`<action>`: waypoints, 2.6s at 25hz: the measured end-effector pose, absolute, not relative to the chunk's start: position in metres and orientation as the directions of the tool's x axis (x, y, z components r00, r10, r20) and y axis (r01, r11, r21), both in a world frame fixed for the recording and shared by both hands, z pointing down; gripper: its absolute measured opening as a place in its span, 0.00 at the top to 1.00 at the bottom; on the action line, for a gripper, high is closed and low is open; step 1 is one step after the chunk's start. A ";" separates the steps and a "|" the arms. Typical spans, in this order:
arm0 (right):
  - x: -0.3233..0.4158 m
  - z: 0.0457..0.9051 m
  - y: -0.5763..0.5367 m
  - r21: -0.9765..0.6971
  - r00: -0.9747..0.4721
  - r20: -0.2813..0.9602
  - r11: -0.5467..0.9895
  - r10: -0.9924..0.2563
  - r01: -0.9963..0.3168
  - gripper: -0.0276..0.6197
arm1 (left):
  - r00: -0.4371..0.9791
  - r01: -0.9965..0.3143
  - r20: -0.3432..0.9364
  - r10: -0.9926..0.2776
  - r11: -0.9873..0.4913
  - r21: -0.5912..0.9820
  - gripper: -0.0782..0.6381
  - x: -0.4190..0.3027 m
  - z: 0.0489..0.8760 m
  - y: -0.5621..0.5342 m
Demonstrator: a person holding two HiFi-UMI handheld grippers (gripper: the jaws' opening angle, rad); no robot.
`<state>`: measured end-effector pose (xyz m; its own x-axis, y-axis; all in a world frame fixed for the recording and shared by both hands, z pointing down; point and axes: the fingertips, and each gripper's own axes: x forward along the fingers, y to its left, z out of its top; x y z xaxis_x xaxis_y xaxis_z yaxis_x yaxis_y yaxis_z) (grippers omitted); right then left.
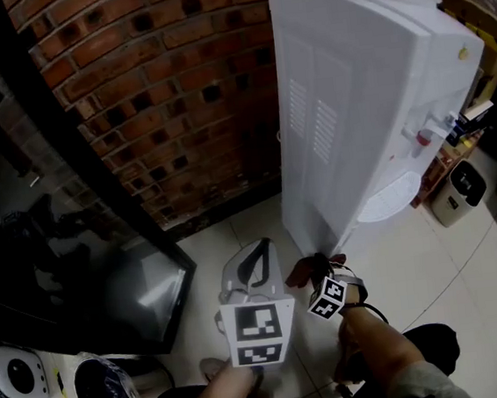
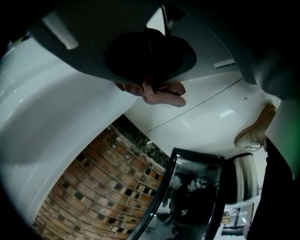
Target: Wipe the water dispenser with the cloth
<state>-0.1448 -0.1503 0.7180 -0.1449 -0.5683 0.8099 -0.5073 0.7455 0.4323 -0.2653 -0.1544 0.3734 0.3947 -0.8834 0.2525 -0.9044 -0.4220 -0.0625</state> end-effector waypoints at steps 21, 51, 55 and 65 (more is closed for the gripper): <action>-0.161 0.151 -0.097 0.538 -0.430 -0.081 0.323 -0.899 -0.778 0.88 | 0.367 -0.930 -0.050 -0.929 -0.366 -0.019 0.89 -0.278 0.229 -0.148; -0.086 0.023 -0.170 0.795 -0.490 -0.253 0.109 -0.834 -0.597 0.88 | 0.144 -0.989 -0.053 -0.988 -0.143 -0.022 0.89 -0.203 0.207 -0.134; -0.080 0.025 -0.173 0.810 -0.535 -0.246 0.132 -0.808 -0.571 0.88 | 0.120 -0.975 -0.046 -0.992 -0.108 -0.195 0.89 -0.174 0.188 -0.125; -0.073 0.023 -0.176 0.778 -0.533 -0.318 0.106 -0.784 -0.619 0.88 | 0.157 -0.975 -0.057 -0.986 -0.146 -0.167 0.89 -0.131 0.192 -0.123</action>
